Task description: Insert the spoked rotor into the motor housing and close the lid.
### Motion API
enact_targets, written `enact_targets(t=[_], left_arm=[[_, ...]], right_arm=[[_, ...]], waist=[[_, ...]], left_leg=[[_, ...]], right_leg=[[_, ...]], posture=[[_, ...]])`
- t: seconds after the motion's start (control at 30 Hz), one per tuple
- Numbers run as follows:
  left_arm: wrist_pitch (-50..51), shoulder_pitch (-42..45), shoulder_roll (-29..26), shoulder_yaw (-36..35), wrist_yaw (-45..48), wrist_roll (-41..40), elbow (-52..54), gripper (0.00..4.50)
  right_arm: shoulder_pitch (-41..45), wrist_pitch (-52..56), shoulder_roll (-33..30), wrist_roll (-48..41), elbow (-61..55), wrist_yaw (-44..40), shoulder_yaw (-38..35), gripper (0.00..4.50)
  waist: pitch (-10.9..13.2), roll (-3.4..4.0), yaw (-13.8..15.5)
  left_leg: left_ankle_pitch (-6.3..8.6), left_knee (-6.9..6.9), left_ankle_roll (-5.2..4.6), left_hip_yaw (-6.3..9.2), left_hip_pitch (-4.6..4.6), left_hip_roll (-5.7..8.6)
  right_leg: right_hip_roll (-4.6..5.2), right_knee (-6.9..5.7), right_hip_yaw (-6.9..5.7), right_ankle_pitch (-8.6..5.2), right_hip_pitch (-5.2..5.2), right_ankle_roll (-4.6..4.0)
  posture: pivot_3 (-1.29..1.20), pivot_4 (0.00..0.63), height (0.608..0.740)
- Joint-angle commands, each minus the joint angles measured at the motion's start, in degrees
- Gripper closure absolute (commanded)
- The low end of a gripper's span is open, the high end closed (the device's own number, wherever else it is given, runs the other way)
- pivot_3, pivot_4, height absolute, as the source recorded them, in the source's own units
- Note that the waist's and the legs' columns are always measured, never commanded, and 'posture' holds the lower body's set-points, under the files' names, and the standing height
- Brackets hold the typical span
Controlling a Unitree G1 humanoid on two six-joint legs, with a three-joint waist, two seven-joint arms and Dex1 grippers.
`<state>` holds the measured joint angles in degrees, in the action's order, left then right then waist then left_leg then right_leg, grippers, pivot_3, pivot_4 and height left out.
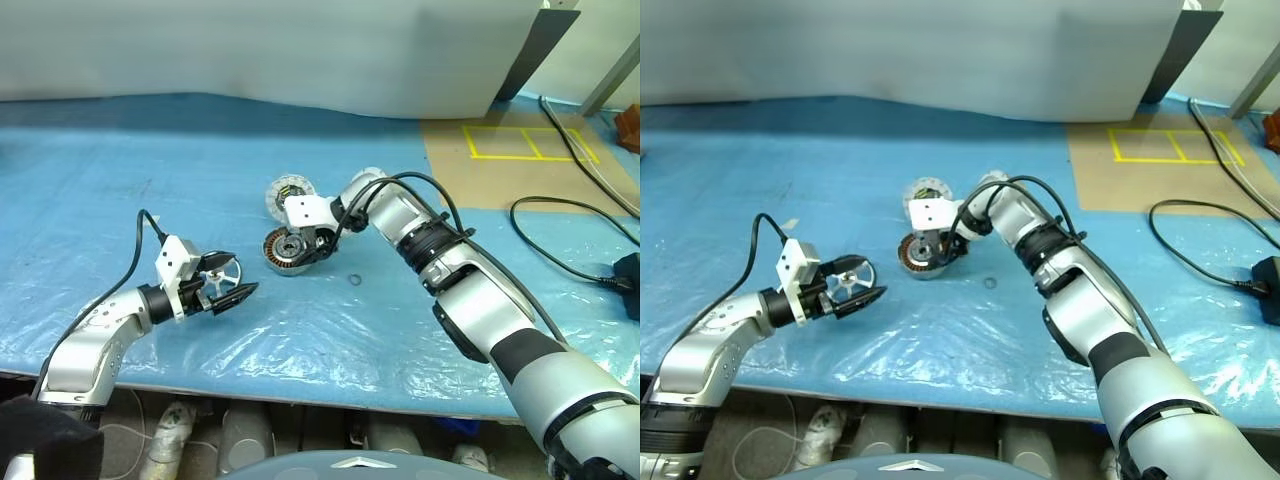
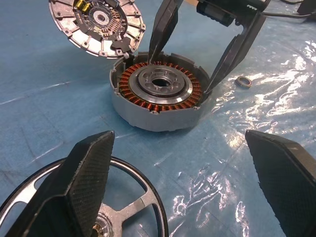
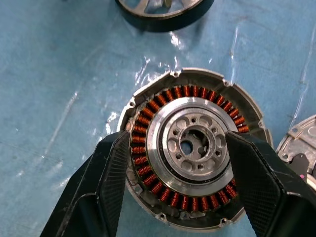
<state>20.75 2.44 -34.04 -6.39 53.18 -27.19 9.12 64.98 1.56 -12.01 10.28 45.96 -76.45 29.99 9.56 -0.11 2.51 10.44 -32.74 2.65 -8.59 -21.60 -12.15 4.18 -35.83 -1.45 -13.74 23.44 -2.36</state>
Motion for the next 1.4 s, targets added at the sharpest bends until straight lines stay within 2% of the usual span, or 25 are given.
enact_targets(t=[0.03, 0.17, 0.27, 0.37, 0.6, 0.93, 1.07, 1.13, 1.23, 1.3, 1.4], left_arm=[[0.5, 0.2, -0.3, -0.4, -0.3, -0.7, 1.9, 0.02], [0.7, 0.4, -0.2, 0.1, -0.3, -0.6, 1.9, 0.02], [0.8, 0.6, -0.3, 0.2, -0.1, -0.6, 1.7, 0.02], [1.4, 0.8, -0.2, 0.4, -0.3, -0.8, 2.1, 0.02], [2.8, 1.1, -0.2, 0.4, -1.3, -1.1, 3.4, 0.02], [3.7, 0.2, 0.4, 0.5, -2.7, -1.3, 5.5, 0.02], [4.2, 0.4, 0.9, 0.9, -3.3, -1.4, 6.0, 0.02], [4.3, 0.5, 1.2, 1.2, -3.5, -1.4, 6.0, 0.0], [4.4, 0.8, 1.8, 1.6, -3.8, -1.5, 5.9, 0.0], [4.4, 0.7, 2.0, 1.9, -3.7, -1.4, 5.9, 0.0], [4.0, 0.5, 2.1, 2.2, -3.5, -1.3, 5.5, 0.0]], right_arm=[[2.8, 3.0, 0.1, -3.0, -3.2, -2.4, -3.5, 1.27], [2.3, 4.6, -0.6, -3.5, -4.5, -4.5, -4.2, 1.27], [-1.2, 4.9, -1.5, -2.9, -8.9, -7.1, -2.3, 1.27], [-3.1, 3.3, -1.4, -1.1, -9.6, -5.8, -0.8, 1.27], [-0.8, -0.7, 0.4, 2.5, -2.4, -0.1, 0.0, 1.27], [-1.8, -3.3, 1.5, 5.6, -0.8, -0.4, 2.1, 1.27], [-2.5, -3.3, 2.5, 8.6, 0.2, 2.8, 4.1, 1.27], [-2.5, -3.5, 2.7, 9.8, 0.8, 3.8, 4.7, 1.65], [-3.0, -6.1, 1.3, 12.2, 0.4, 3.6, 6.7, 2.45], [-3.5, -6.9, 0.3, 12.8, -0.5, 3.0, 7.1, 2.55], [-5.7, -6.4, -2.9, 11.4, -6.4, -2.4, 7.2, 2.55]], waist=[[0.0, 0.0, 0.0], [0.0, 0.0, 0.0], [0.0, 0.0, 0.1], [0.0, 0.0, 0.0], [0.0, 0.0, -0.1], [0.0, 0.0, -0.1], [0.0, 0.0, -0.1], [0.0, 0.0, -0.2], [0.0, 0.0, -0.3], [0.0, 0.0, -0.3], [0.0, 0.01, 0.1]], left_leg=[[-0.03, 0.0, -0.05, 0.0, 0.0, -0.01], [0.02, -0.01, -0.09, -0.01, 0.0, -0.03], [0.12, -0.02, -0.22, -0.01, 0.0, -0.03], [0.08, -0.02, -0.28, -0.01, -0.01, -0.03], [0.14, -0.06, -0.18, -0.02, -0.01, -0.06], [0.11, -0.07, -0.23, -0.03, -0.08, -0.07], [0.13, -0.1, -0.2, -0.03, -0.07, -0.07], [0.14, -0.11, -0.19, -0.03, -0.01, -0.07], [0.16, -0.1, -0.18, -0.05, 0.27, -0.11], [0.16, -0.09, -0.17, -0.09, 0.49, -0.11], [0.17, -0.1, -0.18, -0.09, 0.54, -0.11]], right_leg=[[0.0, 0.0, -0.01, 0.0, 0.01, -0.01], [0.0, -0.02, -0.01, 0.01, 0.01, -0.03], [0.0, -0.01, -0.01, 0.01, 0.02, -0.04], [0.0, 0.01, -0.03, 0.01, 0.0, -0.04], [0.0, -0.06, -0.02, 0.04, 0.06, -0.09], [-0.01, -0.05, -0.03, 0.04, 0.12, -0.09], [-0.01, -0.08, -0.02, 0.04, 0.11, -0.09], [-0.01, -0.1, -0.01, 0.05, 0.07, -0.1], [-0.01, -0.13, 0.01, 0.05, -0.17, -0.1], [-0.01, -0.19, 0.05, 0.05, -0.31, -0.12], [0.01, -0.27, 0.08, 0.07, -0.34, -0.14]], posture=[[0.0, 0.15, 0.74], [0.0, 0.15, 0.74], [0.0, 0.15, 0.74], [0.0, 0.15, 0.74], [0.0, 0.15, 0.74], [0.0, 0.15, 0.74], [0.0, 0.15, 0.74], [0.0, 0.15, 0.74], [0.0, 0.15, 0.74], [0.0, 0.15, 0.74], [0.0, 0.15, 0.74]])
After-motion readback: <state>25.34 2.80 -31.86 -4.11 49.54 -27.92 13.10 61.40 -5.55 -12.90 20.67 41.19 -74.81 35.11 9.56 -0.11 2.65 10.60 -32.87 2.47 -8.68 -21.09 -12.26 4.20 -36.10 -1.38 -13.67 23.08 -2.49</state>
